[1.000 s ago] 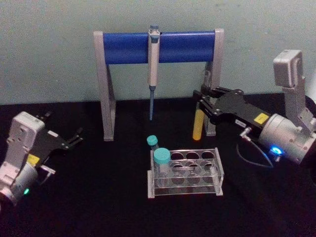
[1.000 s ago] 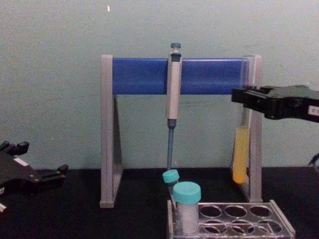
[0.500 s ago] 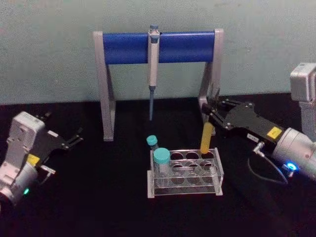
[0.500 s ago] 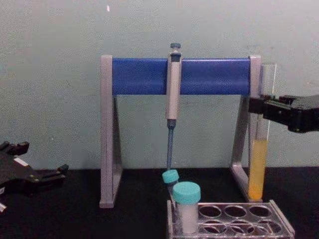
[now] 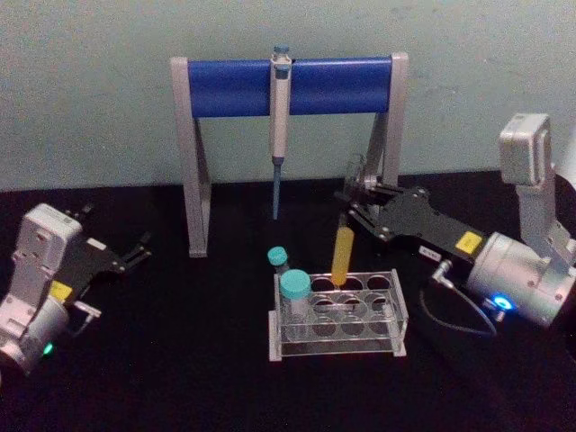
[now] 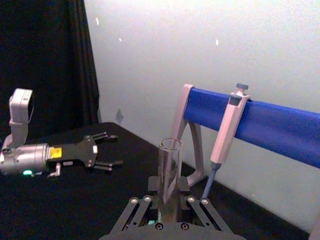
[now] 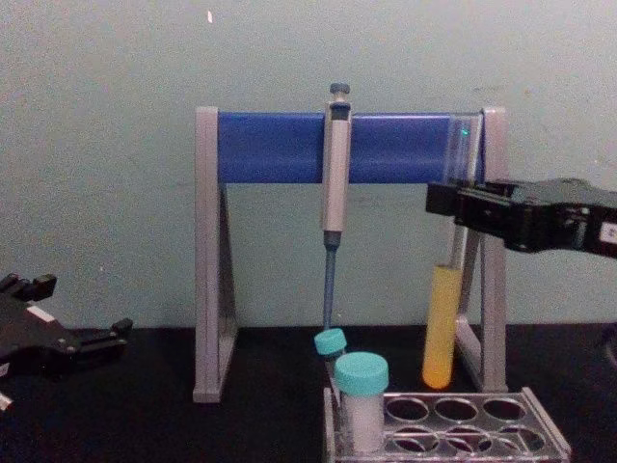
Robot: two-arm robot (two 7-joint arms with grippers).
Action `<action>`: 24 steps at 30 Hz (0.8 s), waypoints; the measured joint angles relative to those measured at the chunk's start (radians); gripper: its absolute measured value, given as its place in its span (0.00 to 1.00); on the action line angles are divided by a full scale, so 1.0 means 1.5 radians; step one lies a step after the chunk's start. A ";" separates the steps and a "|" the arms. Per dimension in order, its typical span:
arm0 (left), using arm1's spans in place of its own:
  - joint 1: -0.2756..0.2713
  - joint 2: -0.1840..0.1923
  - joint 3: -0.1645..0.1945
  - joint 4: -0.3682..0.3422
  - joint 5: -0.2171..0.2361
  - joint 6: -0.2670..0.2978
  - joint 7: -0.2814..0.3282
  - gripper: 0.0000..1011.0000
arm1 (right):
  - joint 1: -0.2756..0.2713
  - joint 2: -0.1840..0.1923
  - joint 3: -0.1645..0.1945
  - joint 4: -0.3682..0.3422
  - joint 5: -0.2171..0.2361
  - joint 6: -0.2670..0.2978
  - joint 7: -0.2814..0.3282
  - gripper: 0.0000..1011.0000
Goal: Pick up the test tube from the test tube rack, shake it, then place it back into the test tube rack.
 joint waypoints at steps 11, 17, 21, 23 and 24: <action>0.000 0.000 0.000 0.000 0.000 0.000 0.000 0.99 | 0.051 -0.031 -0.012 0.050 -0.011 0.000 -0.022 0.23; 0.000 0.000 0.000 0.000 0.000 0.000 0.000 0.99 | 0.057 -0.036 -0.007 0.061 -0.017 0.001 -0.032 0.23; 0.000 0.000 0.000 0.000 0.000 0.000 0.000 0.99 | 0.056 -0.036 -0.005 0.061 -0.018 0.002 -0.033 0.23; 0.000 0.000 0.000 0.000 0.000 0.000 0.000 0.99 | 0.056 -0.036 -0.004 0.061 -0.018 0.002 -0.033 0.23; 0.000 0.000 0.000 0.000 0.000 0.000 0.000 0.99 | 0.055 -0.036 -0.003 0.061 -0.018 0.002 -0.033 0.23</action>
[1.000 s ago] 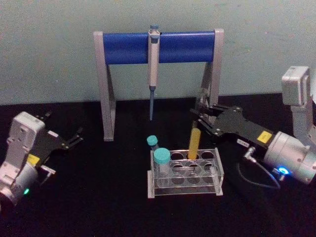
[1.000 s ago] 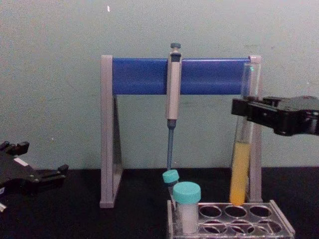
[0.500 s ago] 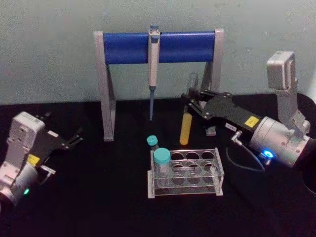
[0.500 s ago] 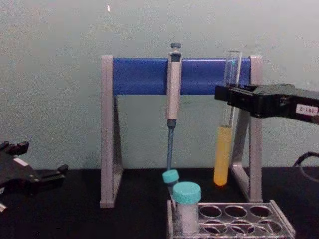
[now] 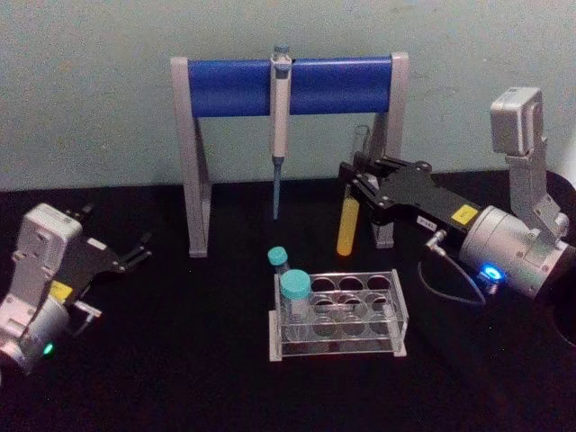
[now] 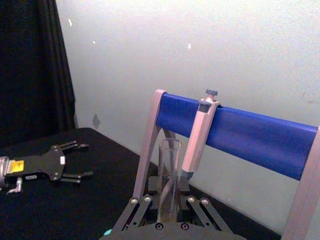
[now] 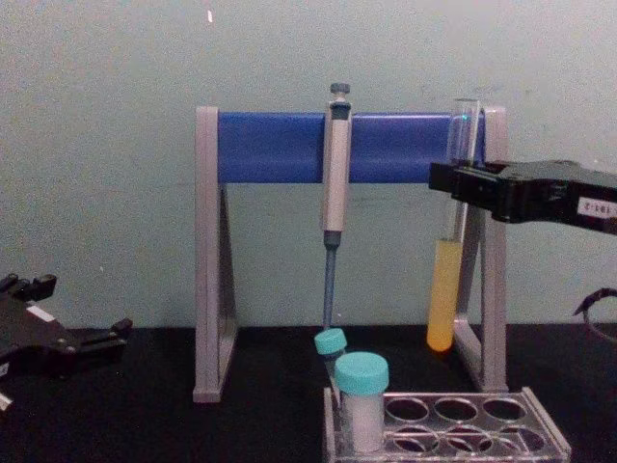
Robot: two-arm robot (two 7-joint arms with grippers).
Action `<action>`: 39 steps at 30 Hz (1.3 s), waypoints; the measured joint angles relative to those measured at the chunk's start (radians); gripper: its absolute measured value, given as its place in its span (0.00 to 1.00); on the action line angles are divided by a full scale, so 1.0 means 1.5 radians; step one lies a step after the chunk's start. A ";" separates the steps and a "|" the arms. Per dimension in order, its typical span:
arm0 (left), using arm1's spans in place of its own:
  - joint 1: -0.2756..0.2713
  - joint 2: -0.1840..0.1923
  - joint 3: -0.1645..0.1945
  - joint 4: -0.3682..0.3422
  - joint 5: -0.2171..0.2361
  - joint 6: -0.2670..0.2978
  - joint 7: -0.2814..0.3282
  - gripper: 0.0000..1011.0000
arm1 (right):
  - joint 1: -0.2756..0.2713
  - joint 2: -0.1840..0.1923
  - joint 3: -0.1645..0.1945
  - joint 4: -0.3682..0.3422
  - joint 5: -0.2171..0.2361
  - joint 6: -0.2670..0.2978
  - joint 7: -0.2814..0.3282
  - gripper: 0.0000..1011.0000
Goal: Pick up the test tube from the test tube rack, shake it, then place it back into the test tube rack.
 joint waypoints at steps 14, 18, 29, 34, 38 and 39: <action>0.000 0.000 0.000 0.000 0.000 0.000 0.000 0.99 | -0.009 0.007 0.012 -0.006 -0.005 0.000 -0.007 0.23; 0.000 0.000 0.000 0.000 0.000 0.000 0.000 0.99 | -0.020 0.015 0.021 -0.012 -0.006 0.001 -0.011 0.23; 0.000 0.000 0.000 0.000 0.000 0.000 0.000 0.99 | -0.076 0.047 0.042 -0.057 0.005 -0.001 -0.003 0.23; 0.000 0.000 0.000 0.000 0.000 0.000 0.000 0.99 | -0.084 0.049 0.031 -0.069 0.011 -0.001 0.015 0.23; 0.000 0.000 0.000 0.000 0.000 0.000 0.000 0.99 | -0.076 0.045 0.018 -0.068 0.013 0.000 0.023 0.23; 0.000 0.000 0.000 0.000 0.000 0.000 0.000 0.99 | -0.073 0.043 0.015 -0.067 0.013 0.000 0.025 0.23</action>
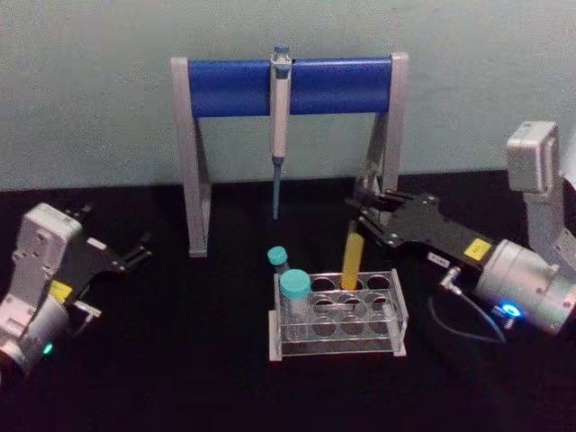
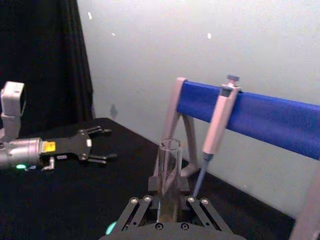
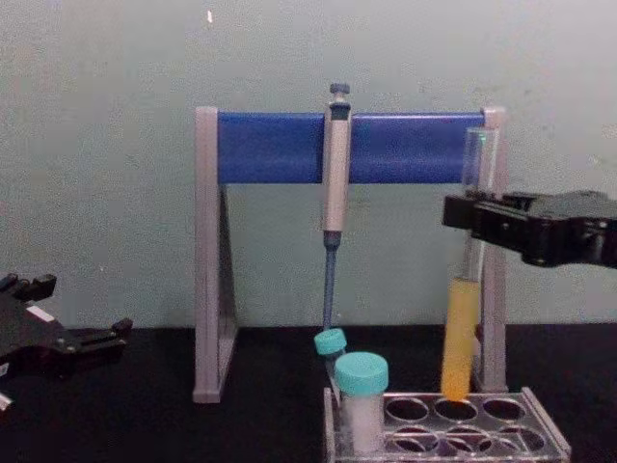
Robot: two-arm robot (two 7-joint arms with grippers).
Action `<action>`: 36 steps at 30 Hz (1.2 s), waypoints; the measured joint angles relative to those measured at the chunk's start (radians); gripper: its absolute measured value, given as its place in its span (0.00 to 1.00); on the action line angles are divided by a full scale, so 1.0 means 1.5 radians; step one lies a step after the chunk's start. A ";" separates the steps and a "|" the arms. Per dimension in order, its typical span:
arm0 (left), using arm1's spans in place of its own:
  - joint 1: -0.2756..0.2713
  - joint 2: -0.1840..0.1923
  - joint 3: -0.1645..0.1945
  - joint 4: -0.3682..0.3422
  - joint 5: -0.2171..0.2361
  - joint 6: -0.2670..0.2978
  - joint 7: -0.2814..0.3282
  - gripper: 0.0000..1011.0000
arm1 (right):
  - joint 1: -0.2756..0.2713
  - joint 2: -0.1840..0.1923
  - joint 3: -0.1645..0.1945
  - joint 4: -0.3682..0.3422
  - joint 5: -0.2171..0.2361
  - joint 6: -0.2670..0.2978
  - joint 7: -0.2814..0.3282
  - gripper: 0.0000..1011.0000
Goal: Pick up the test tube from the test tube rack, shake it, then place it back into the test tube rack.
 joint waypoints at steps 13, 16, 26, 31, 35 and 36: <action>0.000 0.000 0.000 0.000 0.000 0.000 0.000 0.99 | 0.065 -0.039 -0.027 0.055 -0.010 0.002 -0.009 0.23; 0.000 0.000 0.000 0.000 0.000 0.000 0.000 0.99 | 0.073 -0.043 -0.026 0.064 -0.012 0.003 -0.014 0.23; 0.000 0.000 0.000 0.000 0.000 0.000 0.000 0.99 | 0.075 -0.045 -0.018 0.072 -0.015 0.004 -0.024 0.23; 0.000 0.000 0.000 0.000 0.000 0.000 0.000 0.99 | 0.073 -0.045 -0.015 0.071 -0.015 0.004 -0.025 0.23; 0.000 0.000 0.000 0.000 0.000 0.000 0.000 0.99 | 0.072 -0.044 -0.013 0.070 -0.015 0.004 -0.025 0.23; 0.000 0.000 0.000 0.000 0.000 0.000 0.000 0.99 | 0.071 -0.044 -0.012 0.070 -0.016 0.004 -0.026 0.23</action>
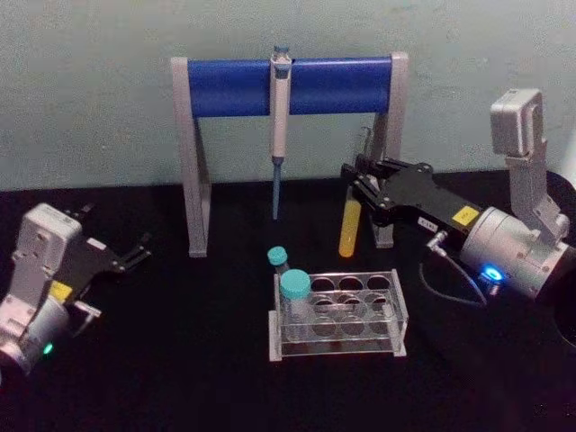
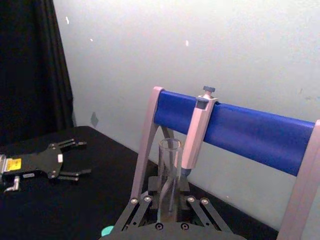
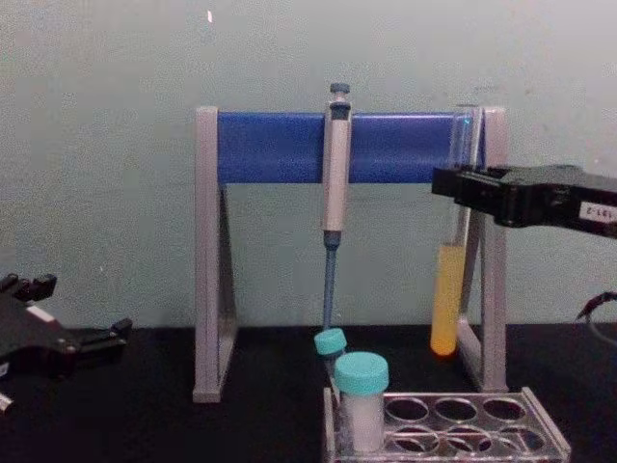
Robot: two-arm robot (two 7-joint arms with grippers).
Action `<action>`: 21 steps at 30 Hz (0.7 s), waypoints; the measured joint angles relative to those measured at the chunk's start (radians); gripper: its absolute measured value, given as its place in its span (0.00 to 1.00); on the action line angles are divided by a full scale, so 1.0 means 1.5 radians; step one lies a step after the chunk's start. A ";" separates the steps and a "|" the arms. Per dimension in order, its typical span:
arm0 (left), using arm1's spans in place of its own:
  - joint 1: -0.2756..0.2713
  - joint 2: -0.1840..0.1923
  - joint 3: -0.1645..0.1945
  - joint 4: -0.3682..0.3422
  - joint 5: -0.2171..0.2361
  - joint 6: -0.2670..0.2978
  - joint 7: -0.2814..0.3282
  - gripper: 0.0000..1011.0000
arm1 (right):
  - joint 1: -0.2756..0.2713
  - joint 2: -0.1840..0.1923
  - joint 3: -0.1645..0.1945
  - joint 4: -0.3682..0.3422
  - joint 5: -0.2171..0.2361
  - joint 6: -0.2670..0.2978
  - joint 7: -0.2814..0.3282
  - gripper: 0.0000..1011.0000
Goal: Pick up the test tube from the test tube rack, shake it, then place it back into the test tube rack.
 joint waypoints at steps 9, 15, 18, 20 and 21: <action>0.000 0.000 0.000 0.000 0.000 0.000 0.000 0.99 | -0.006 0.004 0.008 -0.006 -0.002 0.000 -0.005 0.23; 0.000 0.000 0.000 0.000 0.000 0.000 0.000 0.99 | -0.015 0.013 0.018 -0.014 -0.002 0.000 -0.009 0.23; 0.000 0.000 0.000 0.000 0.000 0.000 0.000 0.99 | -0.025 0.021 0.025 -0.023 -0.001 0.000 -0.010 0.23; 0.000 0.000 0.000 0.000 0.000 0.000 0.000 0.99 | -0.034 0.027 0.031 -0.030 0.000 0.000 -0.010 0.23; 0.000 0.000 0.000 0.000 0.000 0.000 0.000 0.99 | -0.038 0.029 0.032 -0.033 0.001 0.000 -0.010 0.23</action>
